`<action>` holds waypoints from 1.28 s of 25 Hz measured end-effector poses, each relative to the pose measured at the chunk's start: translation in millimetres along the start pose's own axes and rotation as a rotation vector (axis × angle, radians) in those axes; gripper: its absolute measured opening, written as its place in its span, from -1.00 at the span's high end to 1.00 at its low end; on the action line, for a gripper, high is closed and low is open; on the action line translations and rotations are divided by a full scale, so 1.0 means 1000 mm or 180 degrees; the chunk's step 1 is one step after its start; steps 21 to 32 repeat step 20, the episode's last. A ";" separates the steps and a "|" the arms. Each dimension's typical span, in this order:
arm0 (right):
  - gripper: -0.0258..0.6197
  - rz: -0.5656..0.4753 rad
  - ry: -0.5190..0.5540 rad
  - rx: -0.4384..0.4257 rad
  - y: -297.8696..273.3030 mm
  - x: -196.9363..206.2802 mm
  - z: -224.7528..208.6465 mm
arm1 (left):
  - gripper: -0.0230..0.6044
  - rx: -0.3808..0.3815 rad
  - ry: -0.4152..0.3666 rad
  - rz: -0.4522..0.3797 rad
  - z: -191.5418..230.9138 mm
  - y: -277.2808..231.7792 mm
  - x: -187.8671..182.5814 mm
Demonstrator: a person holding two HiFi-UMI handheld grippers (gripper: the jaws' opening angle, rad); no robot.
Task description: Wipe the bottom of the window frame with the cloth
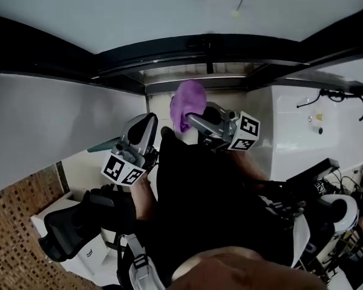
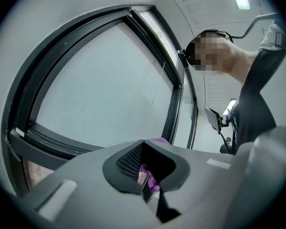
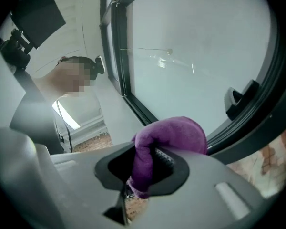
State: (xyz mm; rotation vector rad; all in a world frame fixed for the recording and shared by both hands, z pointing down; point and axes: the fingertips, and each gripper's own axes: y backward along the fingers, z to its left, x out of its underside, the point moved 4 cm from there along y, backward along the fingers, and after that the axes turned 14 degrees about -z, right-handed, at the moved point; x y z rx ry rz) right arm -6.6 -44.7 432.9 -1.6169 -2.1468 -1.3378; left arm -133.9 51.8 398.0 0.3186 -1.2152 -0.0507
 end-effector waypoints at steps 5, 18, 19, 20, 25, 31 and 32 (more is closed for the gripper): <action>0.72 0.0009 -0.0093 -0.0158 0.016 -0.010 0.001 | 0.92 -0.0172 -0.0098 0.0111 -0.025 -0.011 0.013; 0.73 -0.0073 0.0300 -0.0269 0.029 -0.038 0.007 | 0.92 0.0025 -0.0167 0.0057 -0.044 -0.052 0.012; 0.72 -0.0072 0.0306 -0.0266 0.031 -0.039 0.008 | 0.92 0.0029 -0.0165 0.0062 -0.046 -0.055 0.013; 0.72 -0.0071 0.0312 -0.0262 0.034 -0.040 0.008 | 0.92 0.0034 -0.0163 0.0066 -0.047 -0.058 0.015; 0.72 -0.0071 0.0312 -0.0262 0.034 -0.040 0.008 | 0.92 0.0034 -0.0163 0.0066 -0.047 -0.058 0.015; 0.72 -0.0071 0.0312 -0.0262 0.034 -0.040 0.008 | 0.92 0.0034 -0.0163 0.0066 -0.047 -0.058 0.015; 0.72 -0.0071 0.0312 -0.0262 0.034 -0.040 0.008 | 0.92 0.0034 -0.0163 0.0066 -0.047 -0.058 0.015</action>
